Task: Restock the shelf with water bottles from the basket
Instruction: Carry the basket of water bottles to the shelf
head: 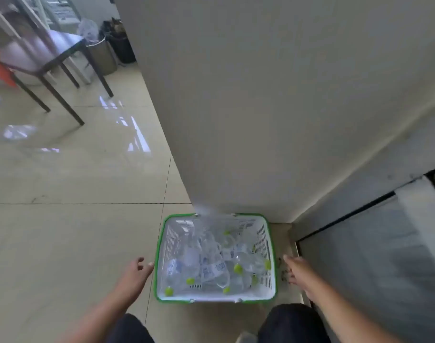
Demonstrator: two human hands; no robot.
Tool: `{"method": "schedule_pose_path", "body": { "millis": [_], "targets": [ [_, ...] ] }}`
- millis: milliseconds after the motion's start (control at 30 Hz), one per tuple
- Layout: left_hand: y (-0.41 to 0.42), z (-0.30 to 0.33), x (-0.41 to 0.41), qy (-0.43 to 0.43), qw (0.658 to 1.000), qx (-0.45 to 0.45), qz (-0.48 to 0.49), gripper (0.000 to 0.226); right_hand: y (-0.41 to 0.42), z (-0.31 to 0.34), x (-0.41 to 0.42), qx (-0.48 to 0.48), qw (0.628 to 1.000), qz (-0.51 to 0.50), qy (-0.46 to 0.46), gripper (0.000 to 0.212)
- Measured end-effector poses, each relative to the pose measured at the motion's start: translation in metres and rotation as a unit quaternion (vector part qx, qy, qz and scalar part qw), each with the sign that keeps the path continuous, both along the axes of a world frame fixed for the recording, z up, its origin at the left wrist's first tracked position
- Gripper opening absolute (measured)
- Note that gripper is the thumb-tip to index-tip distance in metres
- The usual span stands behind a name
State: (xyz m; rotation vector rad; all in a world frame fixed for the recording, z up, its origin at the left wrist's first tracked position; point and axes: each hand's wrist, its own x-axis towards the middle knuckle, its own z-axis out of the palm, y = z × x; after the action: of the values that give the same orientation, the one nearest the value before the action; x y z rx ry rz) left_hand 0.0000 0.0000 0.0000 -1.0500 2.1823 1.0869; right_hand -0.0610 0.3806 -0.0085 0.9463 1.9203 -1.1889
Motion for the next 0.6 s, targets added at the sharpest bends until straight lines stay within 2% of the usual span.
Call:
{"method": "schedule_pose_path", "body": {
  "millis": [67, 167, 267, 300, 333, 400, 467, 600],
  "targets": [
    [-0.009, -0.061, -0.008, 0.002, 1.0, -0.017, 0.004, 0.054, -0.003, -0.064, -0.015, 0.067, 0.994, 0.088, -0.016, 0.04],
    [-0.026, -0.163, -0.032, 0.008, 1.0, -0.021, 0.008, 0.057, 0.004, -0.158, -0.052, 0.098, 0.98, 0.17, -0.034, 0.051],
    [-0.03, -0.242, -0.045, 0.058, 0.997, -0.027, 0.046, 0.032, 0.012, -0.235, -0.07, 0.095, 0.979, 0.177, -0.017, 0.046],
    [-0.03, -0.263, -0.045, 0.084, 0.994, -0.009, 0.064, 0.022, 0.012, -0.248, -0.075, 0.09, 0.981, 0.173, -0.01, 0.043],
    [-0.032, -0.279, -0.046, 0.108, 0.989, 0.023, 0.098, 0.022, 0.013, -0.254, -0.078, 0.081, 0.982, 0.171, -0.004, 0.046],
    [-0.035, -0.295, -0.05, 0.143, 0.971, 0.084, 0.173, 0.031, 0.014, -0.256, -0.082, 0.058, 0.985, 0.163, -0.004, 0.056],
    [-0.036, -0.292, -0.055, 0.132, 0.959, 0.116, 0.22, 0.035, 0.015, -0.253, -0.077, 0.039, 0.989, 0.138, 0.017, 0.05],
    [-0.04, -0.283, -0.052, 0.074, 0.954, 0.193, 0.218, 0.038, 0.009, -0.257, -0.073, -0.03, 0.999, 0.036, 0.013, 0.045]
  ]
}}
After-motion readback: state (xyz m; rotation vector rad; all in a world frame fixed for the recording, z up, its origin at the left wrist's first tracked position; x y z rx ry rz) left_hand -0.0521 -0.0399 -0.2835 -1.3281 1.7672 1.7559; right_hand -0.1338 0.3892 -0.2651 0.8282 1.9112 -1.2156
